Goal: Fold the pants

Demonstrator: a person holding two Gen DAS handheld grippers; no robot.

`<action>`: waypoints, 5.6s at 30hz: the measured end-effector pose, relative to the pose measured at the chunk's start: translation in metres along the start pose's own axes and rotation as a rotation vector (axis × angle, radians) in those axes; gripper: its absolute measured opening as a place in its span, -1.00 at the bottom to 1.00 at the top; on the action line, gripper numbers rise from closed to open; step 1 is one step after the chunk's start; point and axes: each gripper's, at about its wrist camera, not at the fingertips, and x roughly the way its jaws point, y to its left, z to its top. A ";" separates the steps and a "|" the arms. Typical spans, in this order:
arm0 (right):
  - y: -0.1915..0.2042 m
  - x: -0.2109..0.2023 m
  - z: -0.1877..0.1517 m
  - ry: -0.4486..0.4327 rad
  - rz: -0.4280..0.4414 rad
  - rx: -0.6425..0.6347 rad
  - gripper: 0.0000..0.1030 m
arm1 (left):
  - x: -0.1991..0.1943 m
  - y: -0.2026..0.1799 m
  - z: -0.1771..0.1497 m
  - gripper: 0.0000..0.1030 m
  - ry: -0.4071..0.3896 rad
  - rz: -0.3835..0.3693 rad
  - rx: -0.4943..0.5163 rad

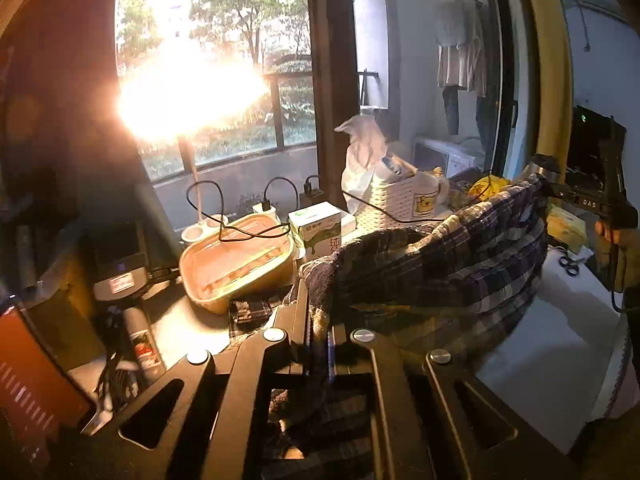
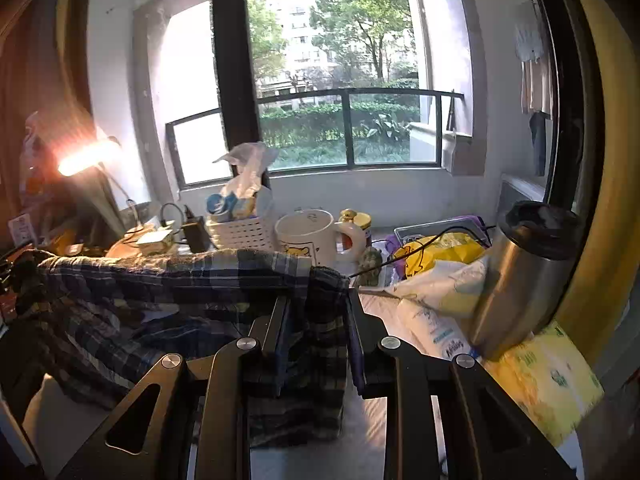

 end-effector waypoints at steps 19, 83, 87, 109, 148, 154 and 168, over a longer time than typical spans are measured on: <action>-0.016 0.134 0.006 0.157 -0.059 0.057 -0.84 | 0.103 0.087 -0.010 -0.01 0.117 0.127 -0.167; -0.008 0.034 -0.079 0.258 -0.065 0.175 0.59 | 0.062 0.033 -0.050 0.11 0.222 0.037 -0.178; -0.006 0.031 -0.093 0.304 -0.056 0.201 0.59 | 0.064 0.008 -0.084 0.11 0.307 -0.023 -0.192; 0.001 0.099 -0.100 0.325 0.204 0.607 -0.26 | 0.007 0.005 -0.111 0.11 0.249 0.049 -0.233; 0.019 -0.017 -0.142 0.366 -0.013 0.191 -0.77 | -0.024 -0.123 -0.163 -0.60 0.522 -0.289 -0.198; 0.008 -0.046 -0.147 0.321 -0.111 0.170 0.31 | -0.045 -0.071 -0.138 -0.27 0.458 -0.227 -0.227; 0.044 -0.009 -0.056 0.170 -0.062 -0.088 0.34 | 0.050 0.032 -0.082 -0.19 0.325 0.019 -0.201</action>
